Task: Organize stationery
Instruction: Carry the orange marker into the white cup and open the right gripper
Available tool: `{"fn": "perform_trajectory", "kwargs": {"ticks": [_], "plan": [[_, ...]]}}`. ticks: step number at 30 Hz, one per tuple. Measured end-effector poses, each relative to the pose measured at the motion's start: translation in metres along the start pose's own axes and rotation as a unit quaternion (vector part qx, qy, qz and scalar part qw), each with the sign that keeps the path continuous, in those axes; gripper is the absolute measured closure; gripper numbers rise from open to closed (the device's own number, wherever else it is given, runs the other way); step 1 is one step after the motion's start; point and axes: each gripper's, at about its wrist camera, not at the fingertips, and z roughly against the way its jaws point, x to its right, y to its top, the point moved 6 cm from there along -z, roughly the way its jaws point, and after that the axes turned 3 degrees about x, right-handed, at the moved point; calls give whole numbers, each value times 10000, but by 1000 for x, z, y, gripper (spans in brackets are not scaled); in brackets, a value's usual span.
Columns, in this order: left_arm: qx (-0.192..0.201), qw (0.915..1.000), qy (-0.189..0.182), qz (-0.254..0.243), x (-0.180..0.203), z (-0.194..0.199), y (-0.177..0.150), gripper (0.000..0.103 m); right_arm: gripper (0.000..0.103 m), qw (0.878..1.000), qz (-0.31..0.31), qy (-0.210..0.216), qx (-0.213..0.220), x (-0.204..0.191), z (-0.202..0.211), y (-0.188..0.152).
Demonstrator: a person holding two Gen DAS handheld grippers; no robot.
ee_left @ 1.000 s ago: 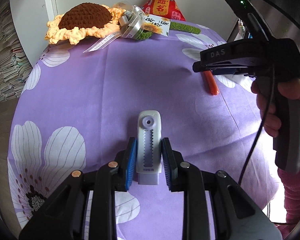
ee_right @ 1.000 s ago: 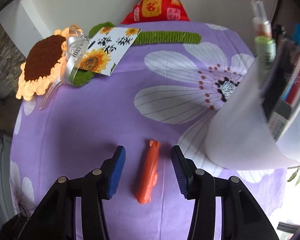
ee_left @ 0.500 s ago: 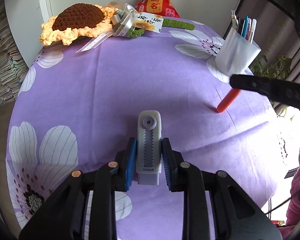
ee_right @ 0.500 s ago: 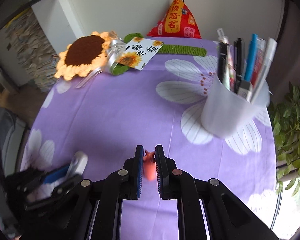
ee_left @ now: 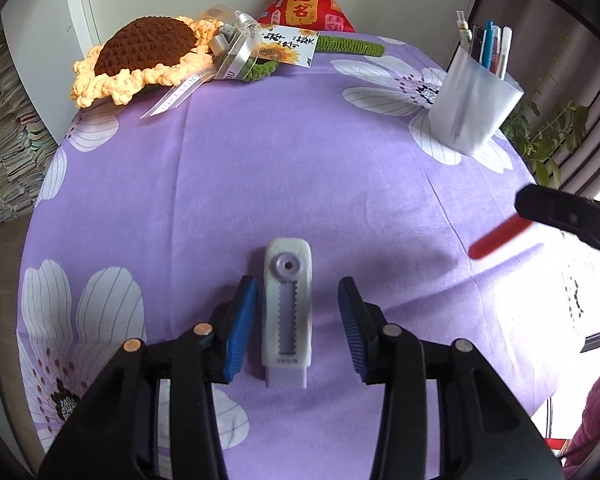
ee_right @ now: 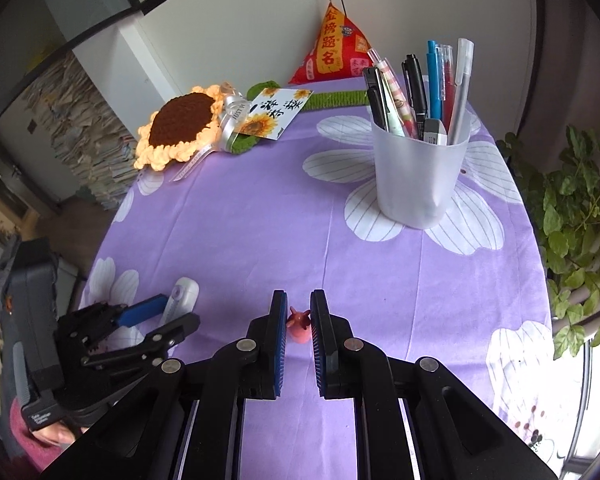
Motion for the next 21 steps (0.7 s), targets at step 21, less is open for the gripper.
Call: {"fn": "perform_trajectory", "kwargs": {"ticks": [21], "plan": [[571,9980,-60,277,3,39,28,80,90,9994,-189,123,256,19,20,7]]}}
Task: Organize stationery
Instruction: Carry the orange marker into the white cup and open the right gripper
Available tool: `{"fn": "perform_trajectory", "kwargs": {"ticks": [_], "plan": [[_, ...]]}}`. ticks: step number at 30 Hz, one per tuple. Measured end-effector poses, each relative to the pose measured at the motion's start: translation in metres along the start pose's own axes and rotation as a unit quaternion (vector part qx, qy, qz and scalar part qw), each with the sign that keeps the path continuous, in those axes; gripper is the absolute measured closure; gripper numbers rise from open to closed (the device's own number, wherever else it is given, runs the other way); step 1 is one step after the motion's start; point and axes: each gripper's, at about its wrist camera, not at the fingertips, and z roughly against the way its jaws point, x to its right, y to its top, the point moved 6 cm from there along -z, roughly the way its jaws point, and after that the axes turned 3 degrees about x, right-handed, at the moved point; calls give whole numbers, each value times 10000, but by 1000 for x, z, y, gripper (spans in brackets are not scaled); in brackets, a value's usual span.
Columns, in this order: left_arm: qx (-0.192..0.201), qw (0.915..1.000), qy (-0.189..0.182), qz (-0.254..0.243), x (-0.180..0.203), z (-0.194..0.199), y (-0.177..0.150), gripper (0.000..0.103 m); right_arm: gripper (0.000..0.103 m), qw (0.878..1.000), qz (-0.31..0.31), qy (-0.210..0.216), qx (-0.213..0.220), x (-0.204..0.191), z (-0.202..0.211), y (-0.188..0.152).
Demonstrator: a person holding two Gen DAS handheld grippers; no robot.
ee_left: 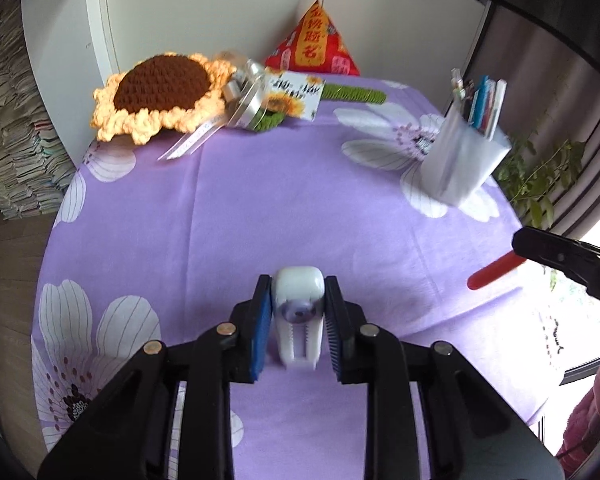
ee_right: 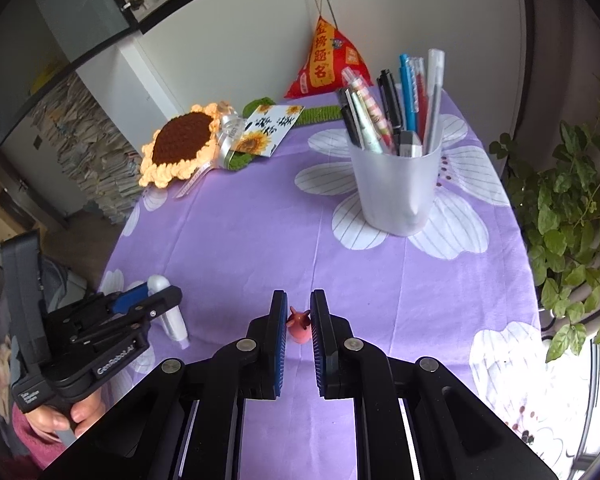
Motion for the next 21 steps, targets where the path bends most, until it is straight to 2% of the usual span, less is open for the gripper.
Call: {"fn": "perform_trajectory", "kwargs": {"ticks": [4,13,21], "plan": [[142,9998,-148,-59,12,11,3,80,90,9995,-187,-67,262,13,17,14],[369,9983,-334,-289,36,27,15,80,90,9936,-487,-279,982,40,59,68],[423,9979,-362,-343,42,34,16,80,90,9915,-456,-525,1100,48,55,103]]}}
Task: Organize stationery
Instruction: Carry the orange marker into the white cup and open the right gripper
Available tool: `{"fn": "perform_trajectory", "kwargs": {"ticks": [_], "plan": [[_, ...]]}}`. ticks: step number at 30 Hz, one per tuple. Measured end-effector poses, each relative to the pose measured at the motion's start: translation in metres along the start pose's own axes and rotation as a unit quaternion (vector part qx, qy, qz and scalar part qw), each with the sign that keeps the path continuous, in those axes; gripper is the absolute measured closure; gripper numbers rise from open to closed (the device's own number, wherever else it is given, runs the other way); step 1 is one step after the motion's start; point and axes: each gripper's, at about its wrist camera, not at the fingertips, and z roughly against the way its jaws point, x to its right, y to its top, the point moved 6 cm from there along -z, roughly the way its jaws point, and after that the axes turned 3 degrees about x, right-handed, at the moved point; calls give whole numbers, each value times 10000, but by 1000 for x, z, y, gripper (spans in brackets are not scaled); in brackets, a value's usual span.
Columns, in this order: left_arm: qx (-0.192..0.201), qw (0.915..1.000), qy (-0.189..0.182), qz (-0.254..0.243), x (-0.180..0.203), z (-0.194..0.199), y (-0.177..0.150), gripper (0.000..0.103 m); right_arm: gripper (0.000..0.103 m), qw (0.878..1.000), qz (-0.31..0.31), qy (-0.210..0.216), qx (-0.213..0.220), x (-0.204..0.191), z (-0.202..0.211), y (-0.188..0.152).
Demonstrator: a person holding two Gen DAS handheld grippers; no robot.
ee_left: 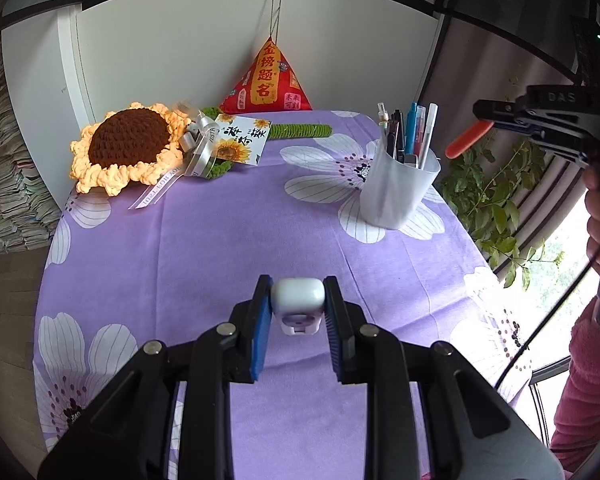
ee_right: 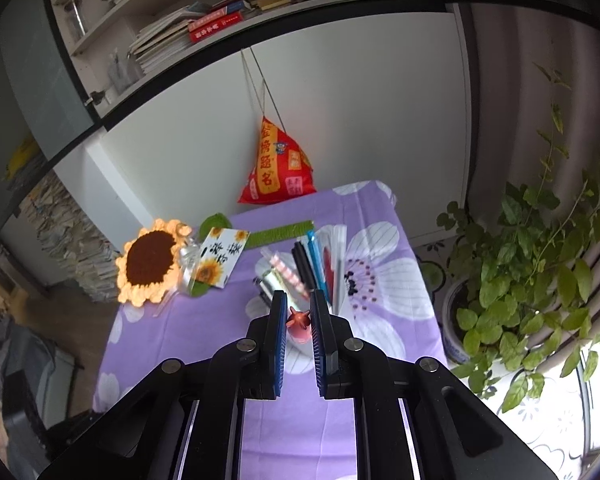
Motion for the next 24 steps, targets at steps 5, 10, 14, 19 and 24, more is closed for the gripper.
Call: {"fn": "perform_trajectory", "kwargs": {"ticks": [5,10,14,19,24], "plan": [[22,10000,16,36,-1,3,-1,80,90,9999,23,-119,-74,4,-14,5],[6,10000,26,26,-2,3,-2,80,90,9996,-43,-127,-260,9,-30,2],[-36,10000,22,36,-2,1,-4,80,90,9992,-62,-104,-368,8,-38,0],[-65,10000,-11,-6,0,0,-7,80,90,9986,-27,-51,-519,5,-48,-4],[-78,9999,-63,7,1,0,-8,80,90,9975,-13,-30,-710,2,-60,-9]]}}
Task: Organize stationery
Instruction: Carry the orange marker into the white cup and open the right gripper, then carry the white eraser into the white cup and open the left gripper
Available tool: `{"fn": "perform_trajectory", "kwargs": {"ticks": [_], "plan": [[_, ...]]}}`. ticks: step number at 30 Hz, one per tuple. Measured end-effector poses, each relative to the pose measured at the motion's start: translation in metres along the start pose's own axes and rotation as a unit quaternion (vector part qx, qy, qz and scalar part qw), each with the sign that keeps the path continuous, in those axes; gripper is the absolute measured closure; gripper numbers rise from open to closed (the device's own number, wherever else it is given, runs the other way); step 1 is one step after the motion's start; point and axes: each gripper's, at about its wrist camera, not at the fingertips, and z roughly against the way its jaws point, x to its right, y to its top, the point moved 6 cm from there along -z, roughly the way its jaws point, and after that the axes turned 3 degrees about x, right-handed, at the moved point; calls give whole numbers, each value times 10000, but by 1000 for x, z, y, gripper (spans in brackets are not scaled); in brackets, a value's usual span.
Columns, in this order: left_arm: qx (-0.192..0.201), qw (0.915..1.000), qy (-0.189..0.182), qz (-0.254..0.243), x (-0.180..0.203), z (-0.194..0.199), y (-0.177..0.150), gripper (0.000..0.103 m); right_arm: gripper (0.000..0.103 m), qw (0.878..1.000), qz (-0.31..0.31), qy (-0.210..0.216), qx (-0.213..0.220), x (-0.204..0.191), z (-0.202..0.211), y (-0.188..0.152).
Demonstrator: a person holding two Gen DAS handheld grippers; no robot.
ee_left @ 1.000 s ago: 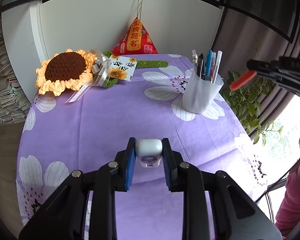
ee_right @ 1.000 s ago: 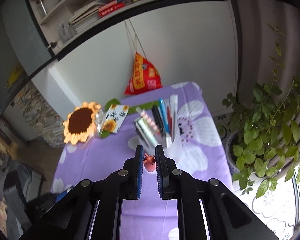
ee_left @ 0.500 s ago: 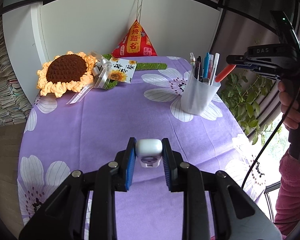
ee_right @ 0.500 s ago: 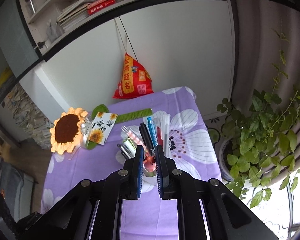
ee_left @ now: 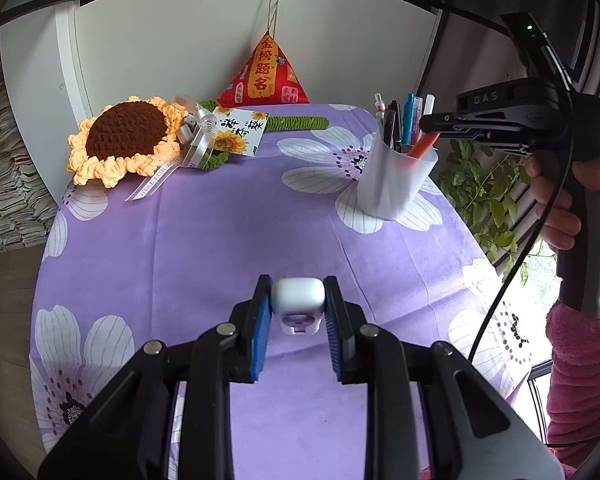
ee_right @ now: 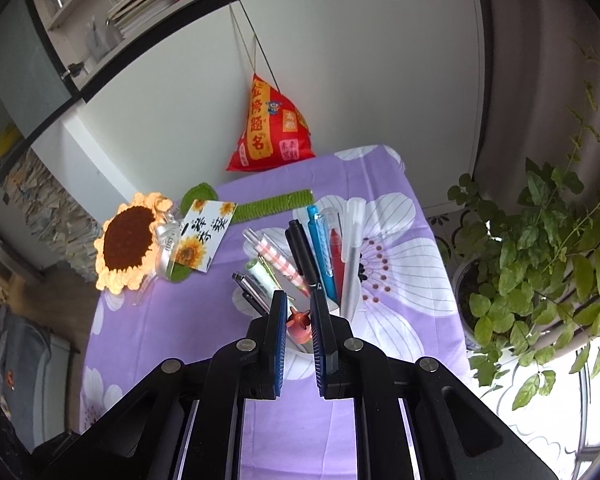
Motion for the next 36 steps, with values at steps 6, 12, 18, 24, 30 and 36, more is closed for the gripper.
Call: {"fn": "perform_trajectory", "kwargs": {"ticks": [6,12,18,24,30,36], "plan": [[-8,10000,-3,26,0,0,-1,80,90,9996,-1,-65,-287,-1,-18,-7],[-12,10000,-10,6,0,-1,-1,80,90,9986,-30,-144,-502,0,-31,-15],[-27,10000,-17,7,1,-2,0,80,90,9985,-203,15,-502,4,-23,-14],[-44,9999,-90,-4,7,-4,5,80,87,9993,-278,45,-248,10,-3,-8],[97,9997,-161,-166,20,0,22,80,87,9985,-532,117,-92,28,15,-14],[321,9983,-360,-338,40,6,54,80,87,9975,-700,49,41,52,36,-34]]}}
